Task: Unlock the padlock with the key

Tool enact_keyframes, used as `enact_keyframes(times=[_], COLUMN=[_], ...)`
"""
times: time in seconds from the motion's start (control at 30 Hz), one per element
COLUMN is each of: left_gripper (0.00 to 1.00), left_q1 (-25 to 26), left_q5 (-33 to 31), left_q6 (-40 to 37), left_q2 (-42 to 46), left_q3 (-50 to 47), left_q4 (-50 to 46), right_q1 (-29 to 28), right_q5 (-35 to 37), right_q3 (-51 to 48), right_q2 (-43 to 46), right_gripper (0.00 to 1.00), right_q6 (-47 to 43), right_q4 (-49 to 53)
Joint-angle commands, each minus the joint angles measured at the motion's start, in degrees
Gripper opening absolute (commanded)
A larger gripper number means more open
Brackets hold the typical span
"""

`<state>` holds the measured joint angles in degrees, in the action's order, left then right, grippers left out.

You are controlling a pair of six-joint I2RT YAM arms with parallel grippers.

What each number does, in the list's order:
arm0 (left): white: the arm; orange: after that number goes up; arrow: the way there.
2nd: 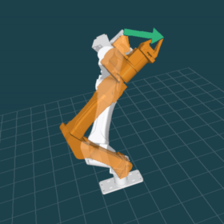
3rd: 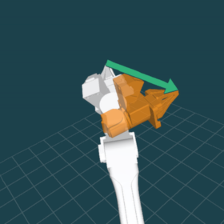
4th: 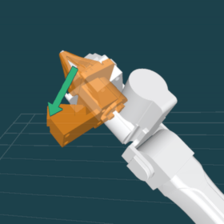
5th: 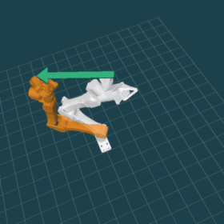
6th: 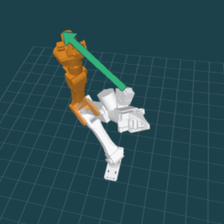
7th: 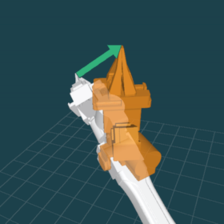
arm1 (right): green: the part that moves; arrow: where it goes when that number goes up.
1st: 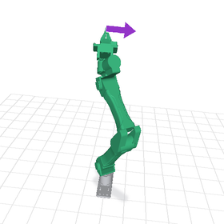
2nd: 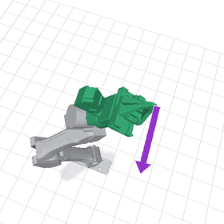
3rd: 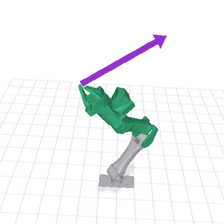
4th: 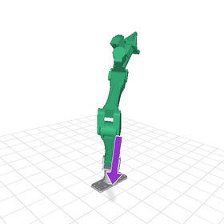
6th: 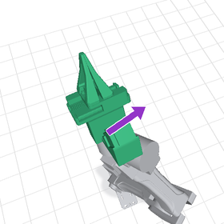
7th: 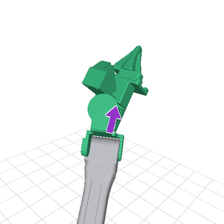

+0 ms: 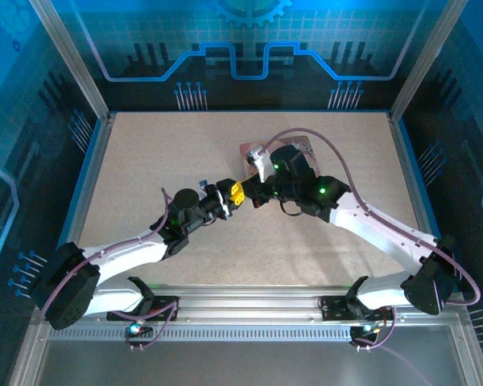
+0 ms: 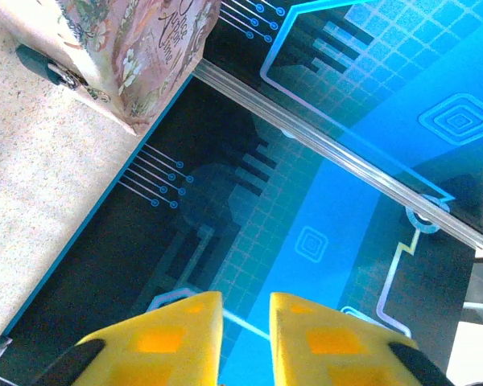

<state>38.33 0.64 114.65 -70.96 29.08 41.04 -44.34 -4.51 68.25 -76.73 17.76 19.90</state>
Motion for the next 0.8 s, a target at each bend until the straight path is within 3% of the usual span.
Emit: enact_keyframes(times=[0.0,0.27,0.37,0.5,0.77], left_gripper=[0.19,0.00,0.00,0.00,0.00], left_q1=[0.3,0.3,0.3,0.2,0.3], left_q5=[-1.0,-0.6,-0.8,-1.4,-1.7], left_q6=[0.4,-1.9,-7.5,-21.5,-61.8], left_q2=[0.2,-0.1,0.3,2.0,7.0], left_q3=[-0.4,0.0,1.2,4.8,20.0], left_q4=[1.9,2.5,1.1,-5.4,-25.6], right_q1=[-0.8,-0.6,0.7,3.5,13.2], right_q5=[0.7,0.3,-1.5,-6.3,-24.2], right_q3=[-0.7,-0.8,-1.5,-3.6,-11.2], right_q2=[1.3,1.0,2.4,5.7,13.1], right_gripper=[0.00,0.00,0.05,0.19,0.48], right_q6=[0.3,1.2,2.3,4.0,13.0], right_q4=[-0.2,0.1,-0.4,-2.2,-15.3])
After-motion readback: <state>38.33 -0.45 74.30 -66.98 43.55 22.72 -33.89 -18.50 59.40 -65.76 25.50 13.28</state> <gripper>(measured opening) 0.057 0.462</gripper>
